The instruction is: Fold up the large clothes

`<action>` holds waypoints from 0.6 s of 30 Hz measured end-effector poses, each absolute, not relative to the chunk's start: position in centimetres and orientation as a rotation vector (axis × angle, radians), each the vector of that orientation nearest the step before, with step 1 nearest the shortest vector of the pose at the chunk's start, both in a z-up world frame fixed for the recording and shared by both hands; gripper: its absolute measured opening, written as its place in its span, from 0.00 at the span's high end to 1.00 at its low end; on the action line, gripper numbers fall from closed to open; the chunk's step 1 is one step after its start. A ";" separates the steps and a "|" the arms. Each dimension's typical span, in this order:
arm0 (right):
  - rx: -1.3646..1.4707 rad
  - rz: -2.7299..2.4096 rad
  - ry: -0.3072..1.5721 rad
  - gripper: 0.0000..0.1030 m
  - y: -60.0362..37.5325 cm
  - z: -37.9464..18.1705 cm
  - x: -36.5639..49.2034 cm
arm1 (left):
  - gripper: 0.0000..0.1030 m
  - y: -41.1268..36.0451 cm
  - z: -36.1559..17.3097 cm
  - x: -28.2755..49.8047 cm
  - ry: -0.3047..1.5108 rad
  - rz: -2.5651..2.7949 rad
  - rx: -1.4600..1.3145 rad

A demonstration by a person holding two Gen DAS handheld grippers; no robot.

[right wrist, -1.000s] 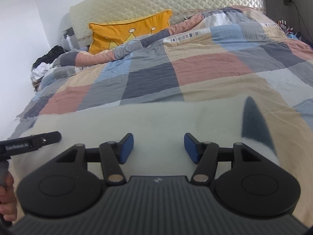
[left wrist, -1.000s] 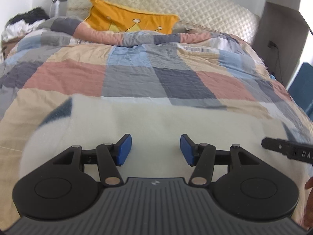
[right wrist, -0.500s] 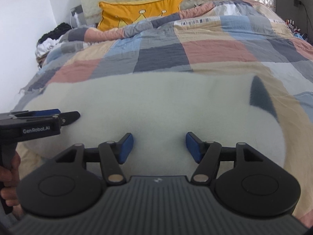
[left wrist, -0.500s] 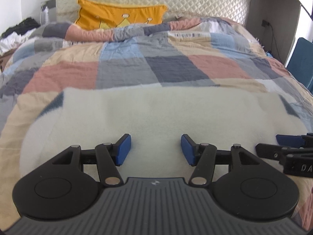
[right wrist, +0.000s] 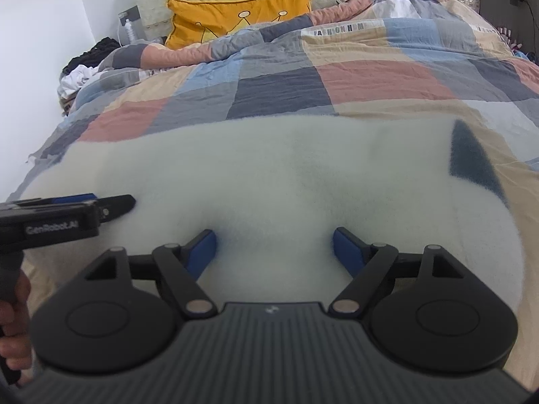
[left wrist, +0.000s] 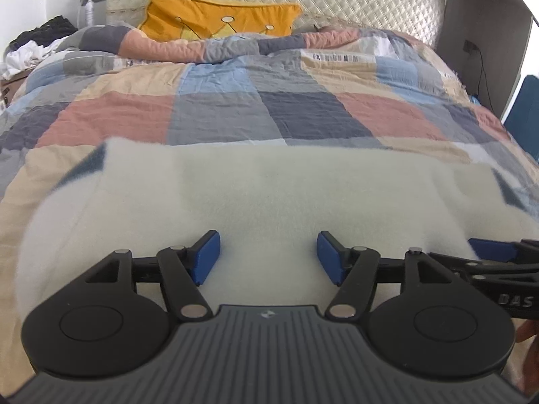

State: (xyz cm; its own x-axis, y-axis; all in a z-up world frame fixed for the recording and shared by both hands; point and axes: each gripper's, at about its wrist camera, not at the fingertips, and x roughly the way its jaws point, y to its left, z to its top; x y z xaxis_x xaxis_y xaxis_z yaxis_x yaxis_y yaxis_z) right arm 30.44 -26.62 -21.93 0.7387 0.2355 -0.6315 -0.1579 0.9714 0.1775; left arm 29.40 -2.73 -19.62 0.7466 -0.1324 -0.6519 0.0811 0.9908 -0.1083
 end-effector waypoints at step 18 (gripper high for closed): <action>0.582 0.385 0.729 0.22 -28.8 -20.1 25.4 | 0.14 5.0 -21.1 21.4 0.836 -0.096 -0.841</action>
